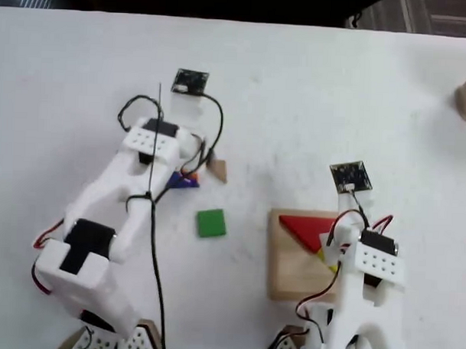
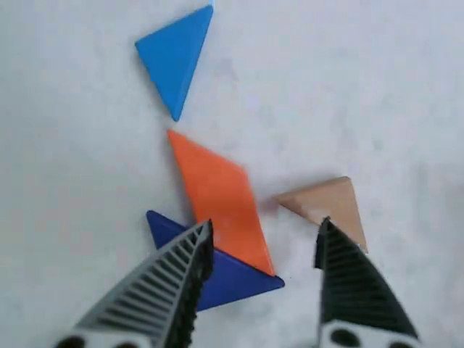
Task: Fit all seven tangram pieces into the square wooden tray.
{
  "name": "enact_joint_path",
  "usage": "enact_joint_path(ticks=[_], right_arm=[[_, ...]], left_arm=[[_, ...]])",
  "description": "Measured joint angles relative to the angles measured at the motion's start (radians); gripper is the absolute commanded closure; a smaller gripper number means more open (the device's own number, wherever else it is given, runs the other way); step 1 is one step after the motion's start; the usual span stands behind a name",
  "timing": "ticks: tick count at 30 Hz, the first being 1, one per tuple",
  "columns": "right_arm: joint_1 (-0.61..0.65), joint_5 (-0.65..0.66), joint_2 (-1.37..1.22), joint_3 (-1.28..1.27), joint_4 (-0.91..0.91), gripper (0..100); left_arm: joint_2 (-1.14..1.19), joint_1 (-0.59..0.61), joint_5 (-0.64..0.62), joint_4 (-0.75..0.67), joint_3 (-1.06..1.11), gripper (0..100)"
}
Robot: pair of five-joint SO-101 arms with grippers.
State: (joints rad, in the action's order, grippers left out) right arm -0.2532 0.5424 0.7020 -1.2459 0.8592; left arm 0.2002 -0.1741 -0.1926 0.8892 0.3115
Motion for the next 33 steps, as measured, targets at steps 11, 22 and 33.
enact_joint_path(ticks=[11, 22, 33], right_arm=[[0.0, 0.0, 0.0, 0.0, 0.0, 98.1], [0.0, 0.0, 0.0, 0.0, 0.0, 98.1], [0.0, 0.0, 0.0, 0.0, 0.0, 98.1]], left_arm=[[0.068, 0.021, 0.0, -0.018, -0.012, 74], [0.235, 0.097, 0.0, 0.106, -0.218, 74], [0.276, 0.044, 0.095, 0.104, -0.244, 94]])
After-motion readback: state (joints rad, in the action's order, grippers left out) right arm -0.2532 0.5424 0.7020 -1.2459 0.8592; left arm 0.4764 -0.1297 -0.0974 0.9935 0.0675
